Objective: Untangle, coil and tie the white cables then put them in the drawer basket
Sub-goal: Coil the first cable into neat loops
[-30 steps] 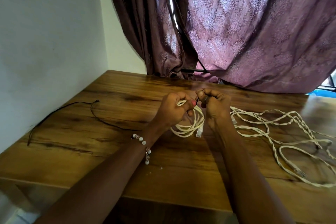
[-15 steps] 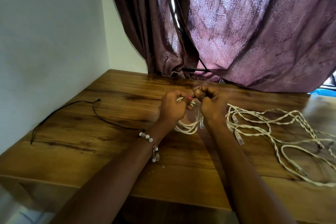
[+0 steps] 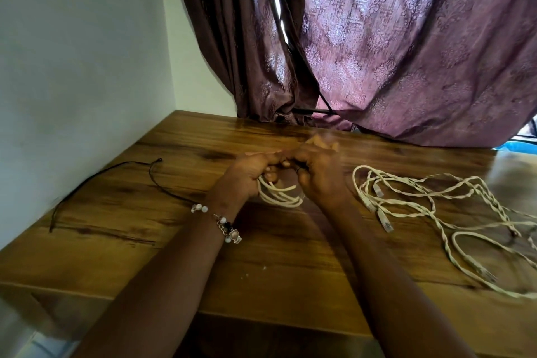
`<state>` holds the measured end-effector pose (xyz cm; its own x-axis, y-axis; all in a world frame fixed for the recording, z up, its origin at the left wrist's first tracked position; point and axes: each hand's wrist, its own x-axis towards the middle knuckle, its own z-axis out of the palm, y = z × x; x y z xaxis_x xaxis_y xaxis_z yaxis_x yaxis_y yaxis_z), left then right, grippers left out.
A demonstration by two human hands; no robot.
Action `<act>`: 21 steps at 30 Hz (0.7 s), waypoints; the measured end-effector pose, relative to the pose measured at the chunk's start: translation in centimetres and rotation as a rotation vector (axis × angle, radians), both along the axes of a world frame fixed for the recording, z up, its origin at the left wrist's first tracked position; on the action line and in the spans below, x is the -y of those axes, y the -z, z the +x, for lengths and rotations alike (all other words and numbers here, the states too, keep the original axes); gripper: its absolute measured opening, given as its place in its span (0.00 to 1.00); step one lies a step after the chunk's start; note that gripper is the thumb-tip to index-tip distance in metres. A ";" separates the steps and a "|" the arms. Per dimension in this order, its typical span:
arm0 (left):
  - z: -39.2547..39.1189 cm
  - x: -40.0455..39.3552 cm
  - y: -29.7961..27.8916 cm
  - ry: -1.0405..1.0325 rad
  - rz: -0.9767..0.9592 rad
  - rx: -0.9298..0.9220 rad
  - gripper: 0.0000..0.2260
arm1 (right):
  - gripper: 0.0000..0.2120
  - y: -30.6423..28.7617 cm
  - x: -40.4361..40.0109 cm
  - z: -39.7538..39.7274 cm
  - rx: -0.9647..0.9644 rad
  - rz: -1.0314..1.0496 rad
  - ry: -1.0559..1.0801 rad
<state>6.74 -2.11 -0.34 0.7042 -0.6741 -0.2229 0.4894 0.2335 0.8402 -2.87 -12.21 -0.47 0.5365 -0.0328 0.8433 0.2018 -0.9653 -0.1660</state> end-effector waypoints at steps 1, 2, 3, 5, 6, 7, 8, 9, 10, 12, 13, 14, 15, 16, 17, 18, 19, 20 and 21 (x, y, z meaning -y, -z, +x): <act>0.2 0.0 0.1 0.006 -0.004 0.007 0.06 | 0.14 0.2 0.0 0.0 0.006 -0.027 0.022; 0.3 0.0 0.2 0.006 -0.010 0.013 0.05 | 0.13 0.3 0.0 0.0 0.004 -0.028 0.025; 0.3 0.1 0.2 0.001 -0.017 0.022 0.04 | 0.12 0.4 0.2 0.1 0.000 -0.009 0.012; -0.1 0.0 0.0 -0.015 -0.025 0.059 0.04 | 0.13 0.6 0.8 0.1 0.002 0.056 -0.033; -0.3 -0.1 -0.1 -0.020 -0.027 0.089 0.03 | 0.12 0.6 1.0 0.0 0.016 0.101 -0.054; -0.5 -0.2 -0.3 -0.020 -0.032 0.118 0.03 | 0.10 0.5 1.1 -0.2 0.037 0.169 -0.074; -0.8 -0.3 -0.4 -0.013 -0.040 0.141 0.03 | 0.09 0.3 1.1 -0.4 0.054 0.277 -0.100; -0.9 -0.4 -0.5 -0.009 -0.050 0.162 0.03 | 0.11 0.1 1.0 -0.7 0.062 0.421 -0.137; -1.1 -0.4 -0.6 -0.007 -0.059 0.183 0.04 | 0.14 -0.1 0.8 -1.0 0.059 0.571 -0.181; -1.5 -0.2 -0.7 -0.012 -0.068 0.217 0.04 | 0.17 -0.4 0.5 -1.2 0.043 0.788 -0.262; -1.7 -0.2 -0.8 -0.013 -0.069 0.233 0.04 | 0.16 -0.4 0.5 -1.3 0.042 0.850 -0.286; -1.8 -0.2 -0.8 -0.015 -0.072 0.248 0.05 | 0.15 -0.5 0.5 -1.3 0.045 0.895 -0.299; -1.9 -0.2 -0.8 -0.018 -0.076 0.263 0.05 | 0.14 -0.6 0.4 -1.4 0.051 0.930 -0.309; -1.9 -0.2 -0.8 -0.020 -0.076 0.280 0.05 | 0.14 -0.6 0.4 -1.5 0.052 0.947 -0.321; -1.9 -0.2 -0.8 -0.023 -0.069 0.295 0.04 | 0.15 -0.6 0.4 -1.6 0.047 0.933 -0.321; -1.8 -0.1 -0.6 -0.027 -0.062 0.301 0.04 | 0.15 -0.6 0.4 -1.6 0.036 0.885 -0.302; -1.7 -0.1 -0.4 -0.033 -0.057 0.291 0.03 | 0.14 -0.5 0.5 -1.4 0.022 0.805 -0.264; -1.6 -0.1 -0.3 -0.040 -0.057 0.267 0.03 | 0.13 -0.4 0.6 -1.3 0.008 0.697 -0.223; -1.4 -0.1 -0.1 -0.047 -0.064 0.233 0.04 | 0.10 -0.3 0.7 -1.2 0.002 0.578 -0.189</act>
<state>5.30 -2.05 -0.20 0.7626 -0.6468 -0.0083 0.2712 0.3080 0.9119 -4.02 -12.89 -0.19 0.5765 -0.3899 0.7181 0.3618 -0.6662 -0.6521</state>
